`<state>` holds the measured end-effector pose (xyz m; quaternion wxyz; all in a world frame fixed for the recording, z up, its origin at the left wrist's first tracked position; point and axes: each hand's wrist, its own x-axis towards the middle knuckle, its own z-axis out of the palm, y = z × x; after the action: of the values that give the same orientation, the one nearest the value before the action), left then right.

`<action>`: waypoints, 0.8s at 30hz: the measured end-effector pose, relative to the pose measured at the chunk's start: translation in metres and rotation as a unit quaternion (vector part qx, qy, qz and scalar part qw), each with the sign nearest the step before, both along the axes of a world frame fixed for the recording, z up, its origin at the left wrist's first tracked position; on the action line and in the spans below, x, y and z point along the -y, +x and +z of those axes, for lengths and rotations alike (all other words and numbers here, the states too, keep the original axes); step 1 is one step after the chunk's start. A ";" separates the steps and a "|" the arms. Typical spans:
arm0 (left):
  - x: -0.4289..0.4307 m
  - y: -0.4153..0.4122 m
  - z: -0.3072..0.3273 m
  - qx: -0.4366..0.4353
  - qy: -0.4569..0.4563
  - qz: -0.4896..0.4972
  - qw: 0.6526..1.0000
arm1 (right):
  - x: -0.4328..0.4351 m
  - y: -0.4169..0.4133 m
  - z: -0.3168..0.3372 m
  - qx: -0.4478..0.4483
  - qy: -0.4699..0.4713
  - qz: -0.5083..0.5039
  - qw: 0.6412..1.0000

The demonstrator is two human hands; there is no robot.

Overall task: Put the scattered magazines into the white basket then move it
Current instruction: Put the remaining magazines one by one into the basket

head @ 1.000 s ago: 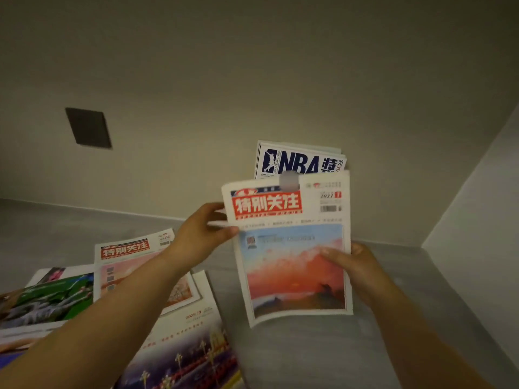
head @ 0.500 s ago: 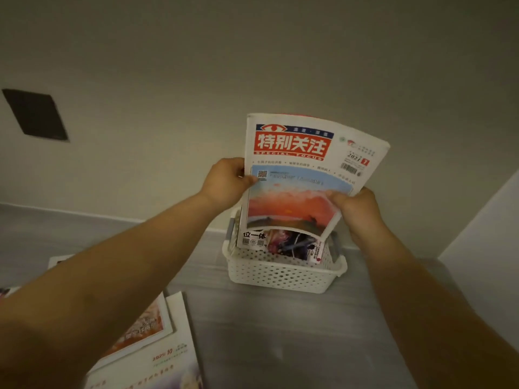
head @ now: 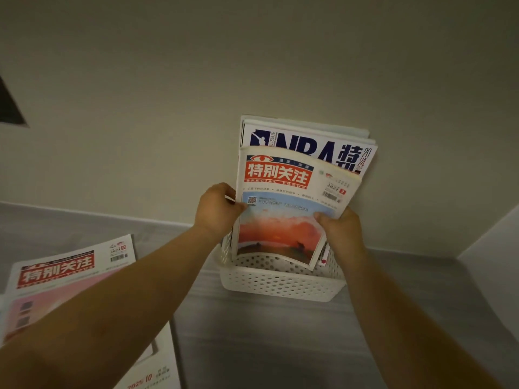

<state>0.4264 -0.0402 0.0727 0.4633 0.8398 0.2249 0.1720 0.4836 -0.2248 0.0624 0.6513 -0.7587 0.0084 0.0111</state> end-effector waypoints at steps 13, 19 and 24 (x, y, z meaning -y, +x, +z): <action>0.003 0.020 -0.008 -0.048 -0.014 -0.101 0.994 | 0.004 0.023 -0.010 -0.011 -0.067 -0.030 0.997; -0.003 0.023 -0.017 -0.087 0.054 -0.062 0.993 | -0.006 0.026 -0.002 0.015 -0.141 -0.057 0.988; -0.001 0.025 -0.024 -0.092 0.079 -0.045 0.992 | -0.004 0.026 -0.006 0.042 -0.172 -0.061 0.982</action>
<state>0.4517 -0.0389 0.0491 0.3797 0.8955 0.2141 0.0899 0.5098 -0.2204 0.0565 0.5102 -0.8573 0.0293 -0.0621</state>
